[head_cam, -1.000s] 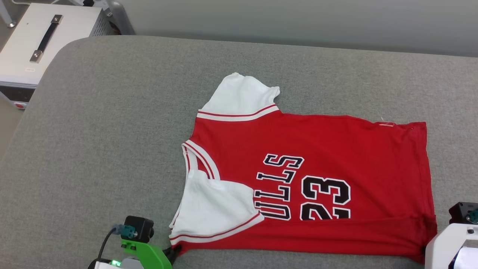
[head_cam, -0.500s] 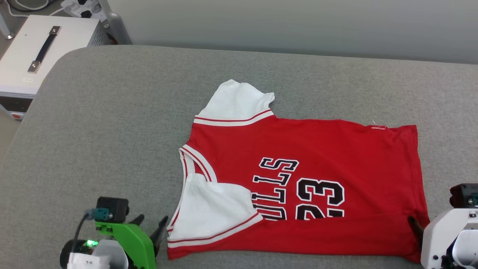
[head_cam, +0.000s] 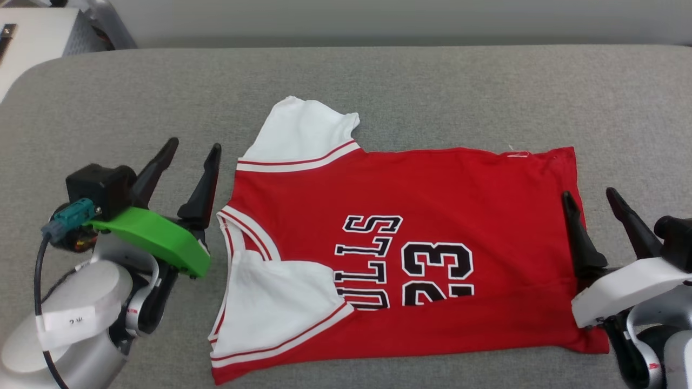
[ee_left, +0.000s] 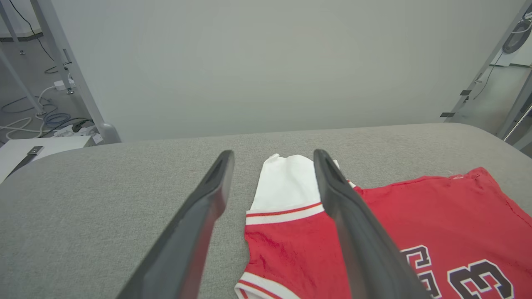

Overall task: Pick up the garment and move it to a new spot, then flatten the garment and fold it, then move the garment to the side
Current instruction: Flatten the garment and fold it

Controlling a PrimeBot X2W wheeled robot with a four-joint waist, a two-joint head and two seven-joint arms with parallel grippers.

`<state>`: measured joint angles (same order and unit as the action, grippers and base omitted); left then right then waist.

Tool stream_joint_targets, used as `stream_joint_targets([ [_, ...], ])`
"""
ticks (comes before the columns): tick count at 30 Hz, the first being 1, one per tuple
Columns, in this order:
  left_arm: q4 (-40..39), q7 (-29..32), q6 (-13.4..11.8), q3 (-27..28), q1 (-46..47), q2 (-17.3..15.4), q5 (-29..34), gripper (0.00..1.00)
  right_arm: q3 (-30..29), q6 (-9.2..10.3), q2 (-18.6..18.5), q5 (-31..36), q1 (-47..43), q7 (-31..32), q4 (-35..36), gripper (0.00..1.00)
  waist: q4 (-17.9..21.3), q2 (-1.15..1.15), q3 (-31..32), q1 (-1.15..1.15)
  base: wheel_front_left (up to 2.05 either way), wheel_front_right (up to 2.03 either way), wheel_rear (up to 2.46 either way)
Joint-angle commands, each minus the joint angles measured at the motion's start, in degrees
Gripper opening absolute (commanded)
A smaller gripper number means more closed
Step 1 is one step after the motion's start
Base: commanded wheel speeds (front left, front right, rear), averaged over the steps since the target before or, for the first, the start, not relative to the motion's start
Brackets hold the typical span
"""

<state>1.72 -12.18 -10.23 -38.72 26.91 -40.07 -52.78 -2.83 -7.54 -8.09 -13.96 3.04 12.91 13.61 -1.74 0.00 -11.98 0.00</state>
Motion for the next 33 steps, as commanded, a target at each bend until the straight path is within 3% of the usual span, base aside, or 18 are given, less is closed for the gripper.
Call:
stream_joint_targets([
  [1,1.1,-0.3,1.0,0.1,2.2,0.2,0.9,1.00,1.1,0.05,0.8,-0.5,0.8,-2.3,-0.4,1.00,3.3,0.00,-3.5,0.00,0.00,0.00,0.00],
  [7,7.4,6.8,7.5,-2.7,13.5,-0.4,3.6,1.00,3.4,0.05,2.3,-0.7,2.5,-8.9,-1.9,1.00,6.3,0.00,-8.7,0.00,0.00,0.00,0.00],
  [12,14.5,18.1,14.5,-6.2,25.6,-0.7,5.0,1.00,5.3,0.05,2.9,-0.2,4.5,-11.3,-2.4,1.00,8.6,0.00,-13.1,0.00,0.00,0.00,0.00],
  [14,17.7,22.2,16.0,-7.4,29.8,-0.6,4.7,1.00,6.1,0.05,3.1,0.0,5.4,-11.9,-2.4,1.00,9.5,0.00,-14.7,0.00,0.00,0.00,0.00],
  [23,27.5,37.3,17.7,-14.1,41.0,-1.2,-0.4,1.00,8.4,0.05,4.0,0.2,8.0,-14.4,-3.5,1.00,12.6,0.00,-18.6,0.00,0.00,0.00,0.00],
  [33,31.3,39.8,17.7,-20.1,46.3,-3.2,-4.5,1.00,10.7,0.05,4.1,0.5,9.3,-15.2,-4.6,1.00,13.9,0.00,-20.3,0.00,0.00,0.00,0.00],
])
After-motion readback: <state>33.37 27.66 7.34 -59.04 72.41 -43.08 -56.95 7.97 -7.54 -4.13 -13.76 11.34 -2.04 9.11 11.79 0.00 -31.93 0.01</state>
